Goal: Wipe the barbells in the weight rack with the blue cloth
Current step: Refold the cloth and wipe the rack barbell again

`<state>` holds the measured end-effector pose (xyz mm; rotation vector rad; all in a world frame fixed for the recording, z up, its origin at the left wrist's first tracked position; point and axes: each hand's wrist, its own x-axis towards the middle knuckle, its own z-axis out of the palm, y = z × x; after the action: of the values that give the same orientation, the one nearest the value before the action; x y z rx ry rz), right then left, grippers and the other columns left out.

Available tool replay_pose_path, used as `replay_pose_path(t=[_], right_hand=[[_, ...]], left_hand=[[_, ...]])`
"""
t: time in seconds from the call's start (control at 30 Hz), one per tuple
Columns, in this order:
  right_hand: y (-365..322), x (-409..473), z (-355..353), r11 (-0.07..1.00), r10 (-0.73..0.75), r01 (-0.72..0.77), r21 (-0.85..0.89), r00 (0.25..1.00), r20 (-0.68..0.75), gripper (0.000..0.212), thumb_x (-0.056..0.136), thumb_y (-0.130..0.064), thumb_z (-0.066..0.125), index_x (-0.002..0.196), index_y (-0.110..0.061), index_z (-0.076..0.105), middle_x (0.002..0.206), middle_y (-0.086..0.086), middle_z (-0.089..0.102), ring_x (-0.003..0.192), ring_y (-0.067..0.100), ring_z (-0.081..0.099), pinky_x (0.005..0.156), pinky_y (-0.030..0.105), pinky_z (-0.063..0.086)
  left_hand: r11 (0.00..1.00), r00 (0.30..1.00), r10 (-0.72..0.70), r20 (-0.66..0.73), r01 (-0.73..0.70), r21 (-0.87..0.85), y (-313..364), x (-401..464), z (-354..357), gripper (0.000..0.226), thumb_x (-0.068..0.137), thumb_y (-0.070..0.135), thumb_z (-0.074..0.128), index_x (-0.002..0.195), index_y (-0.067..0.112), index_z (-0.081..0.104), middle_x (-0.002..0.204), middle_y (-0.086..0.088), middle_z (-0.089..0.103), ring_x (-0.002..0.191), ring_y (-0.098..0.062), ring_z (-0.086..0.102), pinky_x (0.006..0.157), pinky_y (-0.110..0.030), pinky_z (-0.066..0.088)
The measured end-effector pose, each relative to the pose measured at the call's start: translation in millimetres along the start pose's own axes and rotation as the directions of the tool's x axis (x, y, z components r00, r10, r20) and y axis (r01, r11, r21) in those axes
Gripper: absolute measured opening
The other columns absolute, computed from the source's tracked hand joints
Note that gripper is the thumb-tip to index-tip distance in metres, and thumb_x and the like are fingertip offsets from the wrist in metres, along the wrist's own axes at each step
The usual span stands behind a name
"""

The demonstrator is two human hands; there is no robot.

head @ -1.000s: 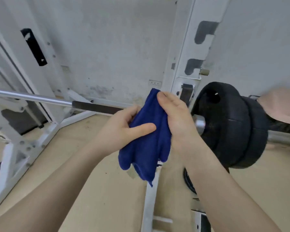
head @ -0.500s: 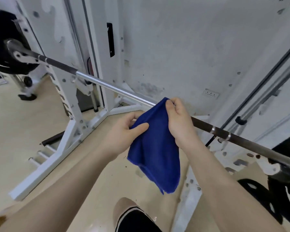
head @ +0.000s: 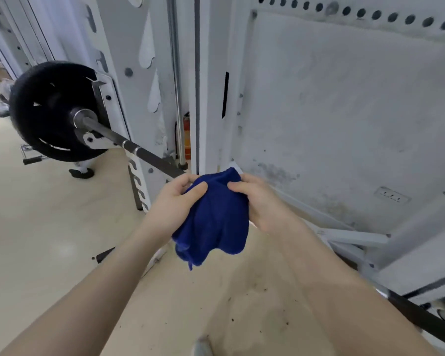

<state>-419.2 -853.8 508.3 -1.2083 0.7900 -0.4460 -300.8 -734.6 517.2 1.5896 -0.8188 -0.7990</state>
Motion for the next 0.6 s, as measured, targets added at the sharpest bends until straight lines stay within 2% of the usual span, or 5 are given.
replay_pose_path(t=[0.2, 0.37, 0.47, 0.53, 0.6], right_hand=[[-12, 85, 72, 0.999, 0.015, -0.017, -0.029, 0.995, -0.094, 0.02, 0.09, -0.019, 0.057, 0.11, -0.017, 0.06, 0.107, 0.007, 0.068, 0.101, 0.027, 0.063, 0.094, 0.05, 0.049], [-33, 133, 124, 0.988, -0.14, 0.155, 0.018, 0.933, -0.332, 0.018, 0.093, -0.022, 0.055, 0.111, -0.022, 0.053, 0.107, 0.001, 0.063, 0.101, 0.023, 0.061, 0.094, 0.049, 0.048], [-64, 148, 148, 0.921, -0.373, 0.38, -0.084, 0.797, -0.476, 0.014, 0.095, -0.019, 0.051, 0.105, -0.028, 0.049, 0.107, -0.004, 0.061, 0.1, 0.017, 0.059, 0.09, 0.038, 0.05], [-79, 154, 166, 0.826, -0.558, 0.498, -0.264, 0.655, -0.508, 0.016, 0.094, -0.014, 0.05, 0.103, -0.027, 0.047, 0.1, -0.012, 0.06, 0.093, 0.006, 0.059, 0.083, 0.023, 0.049], [-82, 159, 187, 0.689, -0.719, 0.472, -0.55, 0.54, -0.437, 0.017, 0.093, -0.01, 0.049, 0.105, -0.022, 0.049, 0.094, -0.015, 0.059, 0.084, 0.002, 0.056, 0.076, 0.014, 0.045]], left_hand=[[0.999, 0.999, -0.035, -0.035, 0.036, 0.007, -23, 82, -87, 0.01, 0.09, 0.023, 0.057, 0.091, 0.029, 0.065, 0.085, 0.011, 0.072, 0.078, -0.005, 0.067, 0.068, -0.021, 0.05], [0.936, 0.99, 0.106, -0.097, -0.066, 0.347, -31, 153, -156, 0.025, 0.094, 0.015, 0.044, 0.114, 0.022, 0.059, 0.109, 0.006, 0.064, 0.093, -0.008, 0.057, 0.087, -0.029, 0.047], [0.809, 0.983, 0.175, 0.063, -0.18, 0.56, -25, 194, -195, 0.038, 0.094, 0.005, 0.036, 0.124, 0.019, 0.055, 0.129, 0.002, 0.056, 0.099, -0.013, 0.057, 0.075, -0.02, 0.047], [0.641, 0.948, 0.18, 0.261, -0.315, 0.7, -26, 217, -214, 0.044, 0.092, 0.002, 0.037, 0.131, 0.019, 0.049, 0.138, 0.0, 0.049, 0.117, -0.022, 0.053, 0.091, -0.03, 0.047], [0.454, 0.879, 0.165, 0.447, -0.47, 0.757, -35, 238, -230, 0.046, 0.092, 0.004, 0.042, 0.136, 0.019, 0.044, 0.142, 0.0, 0.045, 0.127, -0.023, 0.045, 0.104, -0.034, 0.039]])
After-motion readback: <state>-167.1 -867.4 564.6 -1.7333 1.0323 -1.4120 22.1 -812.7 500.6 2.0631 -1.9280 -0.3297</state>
